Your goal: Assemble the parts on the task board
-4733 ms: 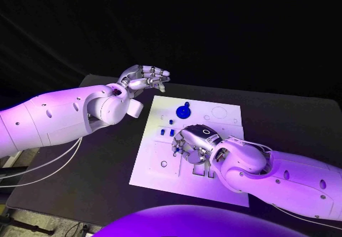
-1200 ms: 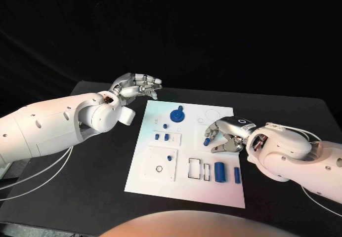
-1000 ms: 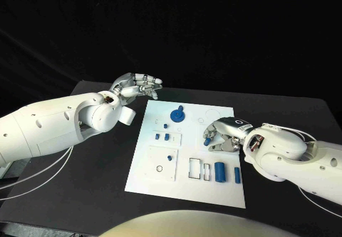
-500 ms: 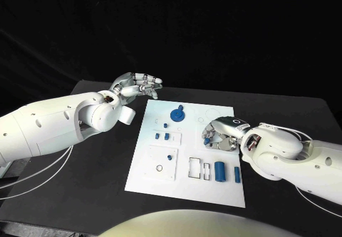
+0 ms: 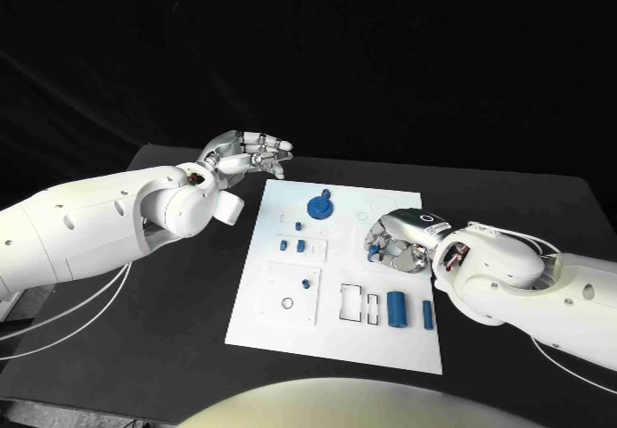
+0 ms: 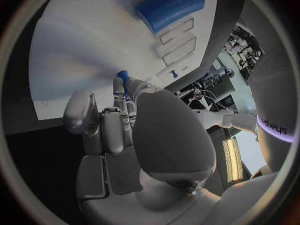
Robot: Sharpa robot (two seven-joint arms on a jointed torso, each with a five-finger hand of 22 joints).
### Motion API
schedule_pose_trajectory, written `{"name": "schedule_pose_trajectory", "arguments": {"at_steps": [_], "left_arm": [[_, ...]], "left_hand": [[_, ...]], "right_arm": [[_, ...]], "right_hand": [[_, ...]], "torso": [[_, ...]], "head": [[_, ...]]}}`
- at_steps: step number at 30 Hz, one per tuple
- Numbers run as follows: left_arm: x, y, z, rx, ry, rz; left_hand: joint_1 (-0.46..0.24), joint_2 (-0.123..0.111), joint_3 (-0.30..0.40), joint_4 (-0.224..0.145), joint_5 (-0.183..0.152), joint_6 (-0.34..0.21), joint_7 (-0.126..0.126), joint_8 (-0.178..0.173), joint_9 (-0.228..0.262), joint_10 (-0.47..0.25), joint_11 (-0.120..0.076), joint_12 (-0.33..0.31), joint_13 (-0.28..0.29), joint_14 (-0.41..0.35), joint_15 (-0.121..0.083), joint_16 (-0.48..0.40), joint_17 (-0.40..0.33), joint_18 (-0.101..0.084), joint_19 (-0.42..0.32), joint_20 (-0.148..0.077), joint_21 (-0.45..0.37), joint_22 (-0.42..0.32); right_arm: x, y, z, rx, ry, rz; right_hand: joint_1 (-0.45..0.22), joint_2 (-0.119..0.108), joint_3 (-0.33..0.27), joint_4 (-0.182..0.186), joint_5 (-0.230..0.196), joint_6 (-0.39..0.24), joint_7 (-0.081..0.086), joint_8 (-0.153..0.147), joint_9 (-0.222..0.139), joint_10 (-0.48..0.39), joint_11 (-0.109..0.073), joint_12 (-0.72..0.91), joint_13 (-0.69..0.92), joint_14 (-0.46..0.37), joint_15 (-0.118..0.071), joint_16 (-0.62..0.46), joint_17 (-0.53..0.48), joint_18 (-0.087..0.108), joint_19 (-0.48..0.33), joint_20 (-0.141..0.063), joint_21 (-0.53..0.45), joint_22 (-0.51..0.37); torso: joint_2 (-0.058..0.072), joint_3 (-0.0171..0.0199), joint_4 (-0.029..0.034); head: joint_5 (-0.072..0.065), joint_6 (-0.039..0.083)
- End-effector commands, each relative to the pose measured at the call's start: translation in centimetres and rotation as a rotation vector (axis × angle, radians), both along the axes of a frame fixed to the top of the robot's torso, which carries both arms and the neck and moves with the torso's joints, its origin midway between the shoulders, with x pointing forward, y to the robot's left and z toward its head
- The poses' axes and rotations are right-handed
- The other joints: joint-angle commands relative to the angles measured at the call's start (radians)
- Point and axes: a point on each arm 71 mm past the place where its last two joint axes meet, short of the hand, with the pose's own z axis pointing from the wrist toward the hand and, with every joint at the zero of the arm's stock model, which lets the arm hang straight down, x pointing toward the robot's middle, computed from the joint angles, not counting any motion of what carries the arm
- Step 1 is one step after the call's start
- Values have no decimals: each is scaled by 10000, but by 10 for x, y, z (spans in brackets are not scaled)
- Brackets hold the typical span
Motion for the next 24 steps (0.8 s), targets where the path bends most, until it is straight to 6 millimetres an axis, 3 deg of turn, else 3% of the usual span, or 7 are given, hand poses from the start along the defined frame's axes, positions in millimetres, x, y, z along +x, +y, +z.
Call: {"name": "schedule_pose_trajectory", "arguments": {"at_steps": [1, 3, 10, 18, 24], "left_arm": [[-1, -2, 1, -50, -47, -195], [-1, -2, 1, -46, -48, -195], [0, -2, 1, -33, -50, -178], [0, -3, 1, -39, -40, -208], [0, -4, 0, -45, -15, -258]], "left_hand": [[-93, -7, -56, -3, 15, -79, 156, -55, -15, -79, 22, -28, 10, -36, 54, -65, -10, 110, -17, 54, -65, -11], [-93, -7, -56, -3, 15, -79, 156, -55, -15, -79, 22, -28, 10, -36, 54, -65, -10, 110, -17, 54, -65, -11], [-93, -7, -56, -3, 15, -79, 156, -55, -15, -79, 22, -28, 10, -36, 54, -65, -10, 110, -17, 54, -65, -11], [-93, -7, -56, -3, 15, -79, 156, -55, -15, -79, 22, -28, 10, -36, 54, -65, -10, 110, -17, 54, -65, -11], [-91, 12, -64, -4, 18, -79, 155, -48, -13, -84, 21, -12, 16, -40, 55, -66, -16, 115, 0, 61, -105, -37]], "right_arm": [[-1, 1, 4, 106, -471, 25], [-2, 1, 5, 157, -527, 48], [-8, 2, 12, 520, -772, 162], [-16, 9, 30, 1137, -1236, 458], [-26, 26, 39, 1587, -1285, 968]], "right_hand": [[-205, -225, 878, -375, 11, 63, 34, 614, 590, 222, -38, -125, 3, 297, -106, 55, -18, -135, 5, -62, 94, 964], [-426, -342, 1214, -590, -3, 36, 16, 753, 735, 322, -64, -158, 24, 297, -123, 61, -23, -140, 11, -76, 128, 1015], [-701, -413, 1521, -806, -17, -22, 5, 888, 887, 397, -75, -214, 42, 300, -133, 72, -17, -147, 17, -85, 158, 1068], [-804, -448, 1594, -875, -25, -38, 1, 936, 940, 413, -76, -239, 48, 306, -134, 83, -1, -164, 48, -86, 250, 1112], [-804, -448, 1594, -875, -25, -38, 1, 936, 940, 413, -76, -239, 48, 306, -134, 83, -1, -164, 48, -86, 250, 1112]], "torso": [[-6, -4, -2], [-10, -6, -1], [-16, -5, -6], [-16, -8, 3], [-6, -6, 5]], "head": [[9, 2], [11, 2], [28, 28], [36, 43], [66, 57]]}}
